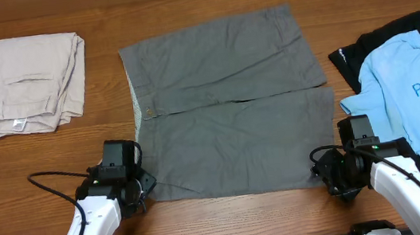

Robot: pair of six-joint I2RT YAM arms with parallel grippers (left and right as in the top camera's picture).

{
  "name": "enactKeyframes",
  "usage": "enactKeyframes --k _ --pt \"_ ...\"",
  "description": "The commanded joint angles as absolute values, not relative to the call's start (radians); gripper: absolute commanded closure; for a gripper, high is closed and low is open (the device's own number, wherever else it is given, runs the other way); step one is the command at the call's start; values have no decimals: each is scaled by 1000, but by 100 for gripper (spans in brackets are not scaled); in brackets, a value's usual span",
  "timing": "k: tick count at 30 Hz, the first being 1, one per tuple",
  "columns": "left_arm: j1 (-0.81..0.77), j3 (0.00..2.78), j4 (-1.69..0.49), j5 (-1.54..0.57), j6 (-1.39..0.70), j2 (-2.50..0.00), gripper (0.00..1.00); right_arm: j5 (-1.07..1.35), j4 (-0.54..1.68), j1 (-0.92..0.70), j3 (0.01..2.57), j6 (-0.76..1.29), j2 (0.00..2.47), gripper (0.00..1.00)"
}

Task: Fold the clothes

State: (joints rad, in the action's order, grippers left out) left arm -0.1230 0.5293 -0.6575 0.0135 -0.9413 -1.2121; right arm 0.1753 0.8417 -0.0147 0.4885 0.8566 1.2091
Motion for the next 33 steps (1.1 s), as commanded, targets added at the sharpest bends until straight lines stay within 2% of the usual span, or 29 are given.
enactKeyframes --k 1,5,8,10,13,14,16,20,25,33 --pt "-125 506 -648 29 -952 -1217 66 159 843 -18 476 860 1209 40" --pt "-125 455 -603 13 -951 -1217 59 158 840 -17 483 862 1208 39" --pt "-125 439 -586 2 -950 -1217 62 158 849 -17 485 861 1208 45" --pt "-125 439 -586 0 -950 -1217 71 158 862 -17 485 861 1208 55" --pt "-125 439 -586 0 -949 -1217 89 158 874 -17 485 861 1208 64" --pt "-125 439 -585 0 -947 -1217 96 158 875 -17 486 859 1208 70" --pt "-125 440 -586 0 -936 -1217 96 158 902 -17 509 857 1208 96" --pt "-125 496 -647 -49 -745 -1215 96 127 1018 -17 642 780 1208 96" --pt "-125 638 -927 -116 -609 -1215 96 49 1181 -18 775 748 1208 96" --pt "-125 701 -1174 -126 -643 -1113 96 112 1269 -18 804 747 1173 96"
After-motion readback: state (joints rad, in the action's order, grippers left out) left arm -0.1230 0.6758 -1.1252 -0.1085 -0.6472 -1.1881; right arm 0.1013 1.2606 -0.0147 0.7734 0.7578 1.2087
